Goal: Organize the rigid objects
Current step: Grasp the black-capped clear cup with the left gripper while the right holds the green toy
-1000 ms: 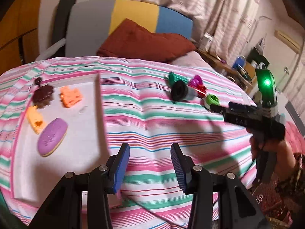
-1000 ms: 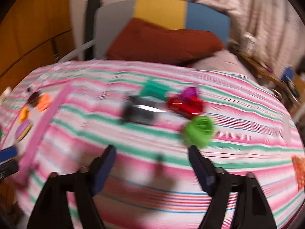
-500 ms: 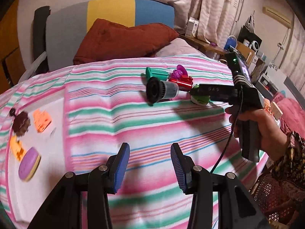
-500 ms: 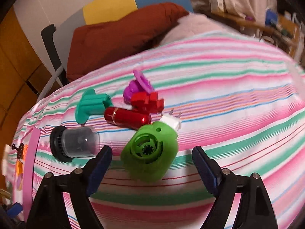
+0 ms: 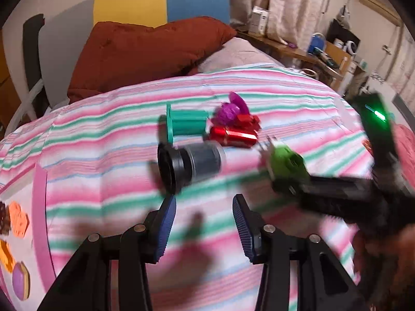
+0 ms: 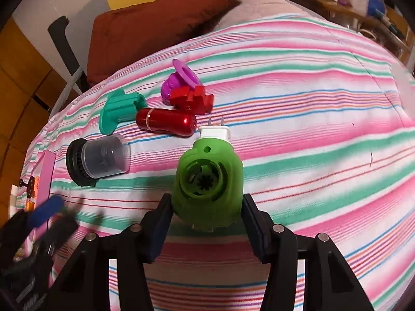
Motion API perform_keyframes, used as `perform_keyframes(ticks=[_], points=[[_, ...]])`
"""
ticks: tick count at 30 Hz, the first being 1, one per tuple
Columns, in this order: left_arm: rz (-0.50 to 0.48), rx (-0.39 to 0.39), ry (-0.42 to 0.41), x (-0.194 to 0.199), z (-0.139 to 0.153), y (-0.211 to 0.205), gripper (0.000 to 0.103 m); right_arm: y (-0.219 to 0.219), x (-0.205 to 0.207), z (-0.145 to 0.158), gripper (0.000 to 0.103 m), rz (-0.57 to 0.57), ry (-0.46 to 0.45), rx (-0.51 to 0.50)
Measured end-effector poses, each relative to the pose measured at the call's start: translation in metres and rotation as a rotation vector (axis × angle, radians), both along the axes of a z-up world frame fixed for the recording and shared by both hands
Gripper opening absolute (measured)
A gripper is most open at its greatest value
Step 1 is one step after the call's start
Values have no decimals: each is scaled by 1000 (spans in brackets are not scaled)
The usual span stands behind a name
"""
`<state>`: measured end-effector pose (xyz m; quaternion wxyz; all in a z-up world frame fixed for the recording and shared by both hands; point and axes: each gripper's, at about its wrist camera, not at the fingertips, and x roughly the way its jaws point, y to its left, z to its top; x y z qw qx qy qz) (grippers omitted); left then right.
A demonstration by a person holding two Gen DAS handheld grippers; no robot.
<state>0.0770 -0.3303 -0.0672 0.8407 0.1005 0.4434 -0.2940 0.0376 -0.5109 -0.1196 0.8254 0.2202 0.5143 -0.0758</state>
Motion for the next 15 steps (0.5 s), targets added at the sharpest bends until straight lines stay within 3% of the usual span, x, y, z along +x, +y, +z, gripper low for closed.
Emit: perform_keyframes(ticks=[4, 7, 9, 13, 15], points=[[-55, 112, -83, 20, -8, -23, 72, -2, -1, -1, 54, 0, 5, 14], [-145, 196, -143, 24, -14, -37, 73, -3, 3, -1, 54, 5, 9, 16], [-184, 218, -139, 27, -18, -41, 73, -4, 5, -2, 54, 1, 9, 31], [-229, 107, 31, 29, -22, -35, 73, -8, 2, -2, 54, -9, 8, 59], [-266, 49, 76, 20, -19, -31, 73, -9, 2, -2, 54, -13, 10, 64]])
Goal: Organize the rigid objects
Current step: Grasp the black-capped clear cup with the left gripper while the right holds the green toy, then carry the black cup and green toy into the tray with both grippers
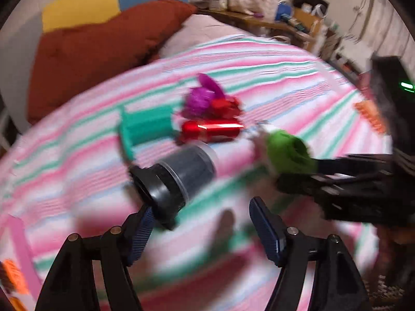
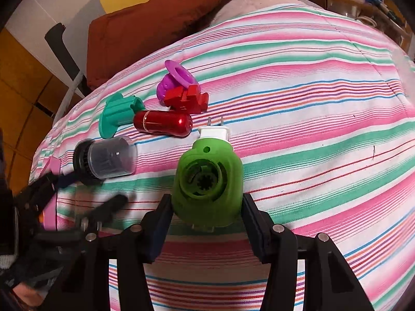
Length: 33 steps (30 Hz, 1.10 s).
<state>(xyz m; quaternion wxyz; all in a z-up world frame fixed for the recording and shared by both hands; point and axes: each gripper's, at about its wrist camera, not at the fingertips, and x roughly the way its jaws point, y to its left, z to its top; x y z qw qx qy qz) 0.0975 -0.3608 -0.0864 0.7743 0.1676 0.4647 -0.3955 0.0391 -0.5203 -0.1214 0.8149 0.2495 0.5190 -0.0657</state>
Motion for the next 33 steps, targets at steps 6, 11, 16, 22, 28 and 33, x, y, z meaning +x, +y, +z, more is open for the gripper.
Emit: perform_keyframes(ticks=[6, 11, 16, 22, 28, 33], points=[[34, 45, -140, -1, 10, -2, 73, 1, 1, 1, 54, 2, 3, -8], [29, 88, -184, 4, 4, -13, 73, 2, 2, 0, 54, -11, 3, -8], [17, 105, -163, 4, -10, -23, 58, 4, 4, 0, 54, -9, 0, -16], [38, 77, -167, -6, -10, -11, 51, 1, 3, -2, 54, -20, -12, -6], [116, 20, -123, -13, -6, 18, 50, 1, 1, -1, 54, -26, -19, -12], [162, -37, -107, -26, 1, 44, 50, 5, 0, -1, 54, -29, -26, -23]])
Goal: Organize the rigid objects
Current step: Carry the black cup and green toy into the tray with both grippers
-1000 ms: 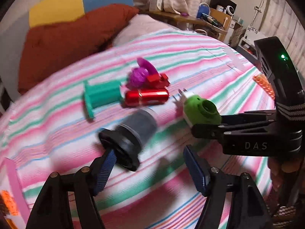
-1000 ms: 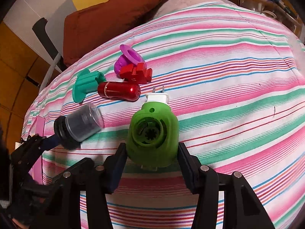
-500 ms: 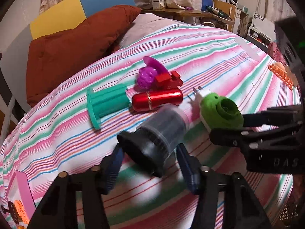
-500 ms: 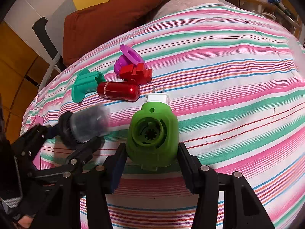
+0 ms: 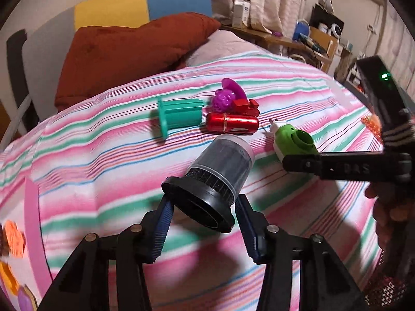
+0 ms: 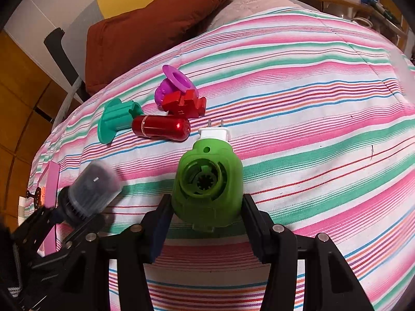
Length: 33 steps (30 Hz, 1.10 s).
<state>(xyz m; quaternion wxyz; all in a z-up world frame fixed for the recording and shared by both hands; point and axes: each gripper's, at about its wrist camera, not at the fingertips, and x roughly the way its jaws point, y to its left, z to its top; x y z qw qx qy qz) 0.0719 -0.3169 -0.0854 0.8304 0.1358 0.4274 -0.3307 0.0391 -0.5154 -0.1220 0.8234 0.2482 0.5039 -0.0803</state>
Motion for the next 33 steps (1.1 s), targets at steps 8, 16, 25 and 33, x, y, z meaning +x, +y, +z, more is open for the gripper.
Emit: perform_keyframes(ticks=[8, 16, 25, 33], points=[[77, -92, 34, -14, 11, 45, 50, 2, -7, 3, 53, -3, -13, 8], [193, -215, 37, -16, 35, 97, 50, 25, -9, 11, 53, 58, -64, 32], [321, -218, -39, -28, 48, 172, 50, 59, -18, 23, 53, 139, -119, 0], [478, -211, -86, -33, 48, 248, 50, 105, -24, 39, 53, 251, -192, -36]])
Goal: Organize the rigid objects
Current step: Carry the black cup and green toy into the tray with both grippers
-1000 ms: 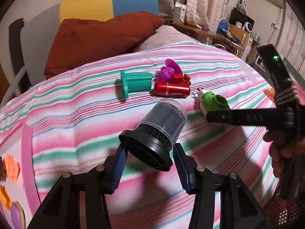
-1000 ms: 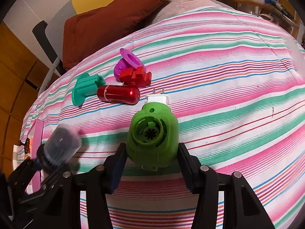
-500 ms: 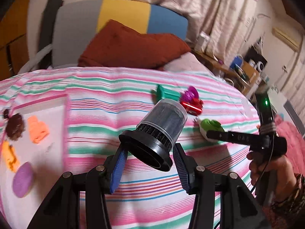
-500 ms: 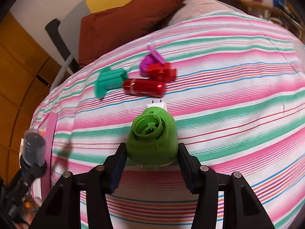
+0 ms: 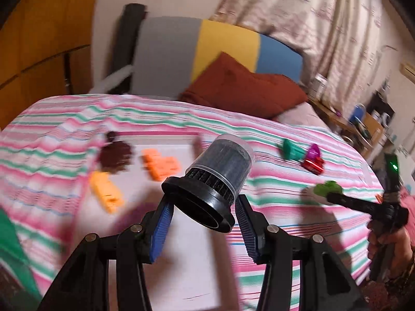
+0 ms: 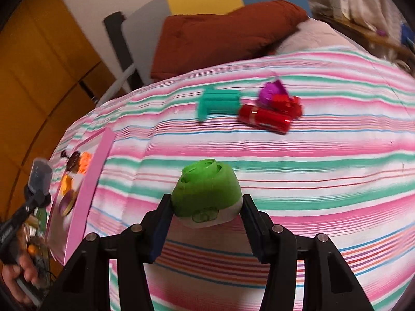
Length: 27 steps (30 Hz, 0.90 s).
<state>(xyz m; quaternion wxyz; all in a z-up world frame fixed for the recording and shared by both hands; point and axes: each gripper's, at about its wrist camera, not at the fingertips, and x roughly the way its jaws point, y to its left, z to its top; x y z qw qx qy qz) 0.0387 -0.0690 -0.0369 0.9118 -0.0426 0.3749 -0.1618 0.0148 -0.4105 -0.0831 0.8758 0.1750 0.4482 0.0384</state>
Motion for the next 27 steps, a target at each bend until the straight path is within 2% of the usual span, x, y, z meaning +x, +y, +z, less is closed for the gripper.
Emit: perform_keyframes(ticks=[5, 10, 18, 23, 27], points=[[111, 3, 31, 2, -12, 47, 50, 26, -5, 2, 53, 43, 3, -2], [159, 8, 74, 2, -28, 72, 50, 48, -7, 9, 53, 76, -1, 31], [190, 68, 107, 6, -44, 86, 50, 92, -1, 40, 53, 158, -49, 32], [199, 61, 158, 14, -56, 95, 50, 140, 6, 59, 53, 265, -84, 31], [187, 73, 167, 16, -62, 91, 50, 182, 12, 60, 53, 348, -86, 7]])
